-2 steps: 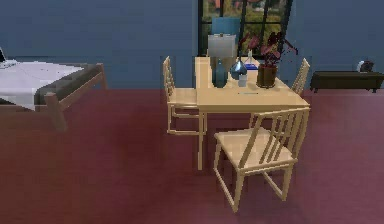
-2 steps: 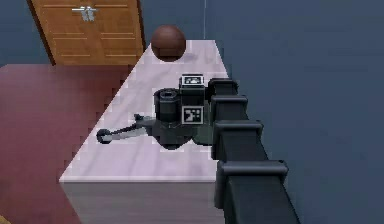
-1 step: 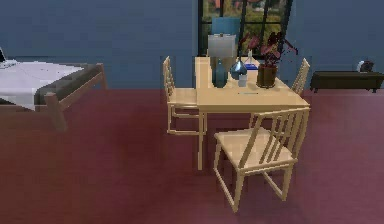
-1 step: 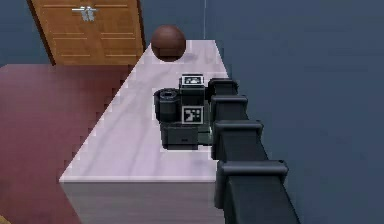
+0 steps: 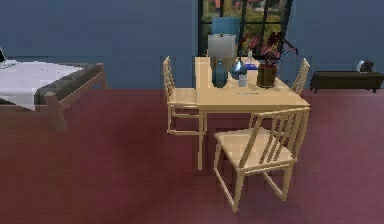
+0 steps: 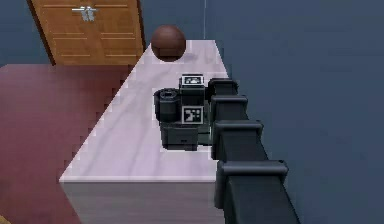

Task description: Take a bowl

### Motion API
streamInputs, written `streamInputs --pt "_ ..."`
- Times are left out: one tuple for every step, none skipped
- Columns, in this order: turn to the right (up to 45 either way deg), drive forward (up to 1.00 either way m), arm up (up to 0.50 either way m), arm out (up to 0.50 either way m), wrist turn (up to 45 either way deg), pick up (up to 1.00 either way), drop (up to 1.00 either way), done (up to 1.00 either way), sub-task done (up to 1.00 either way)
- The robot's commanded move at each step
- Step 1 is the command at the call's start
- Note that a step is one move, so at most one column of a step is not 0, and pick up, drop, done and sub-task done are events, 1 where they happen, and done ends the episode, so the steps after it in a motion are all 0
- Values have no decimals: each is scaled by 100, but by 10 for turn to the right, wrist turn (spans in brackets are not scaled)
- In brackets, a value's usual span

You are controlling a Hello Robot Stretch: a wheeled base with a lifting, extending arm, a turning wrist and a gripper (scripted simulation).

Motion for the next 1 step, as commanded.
streamInputs --pt "0 0 0 0 0 100 0 0 0"
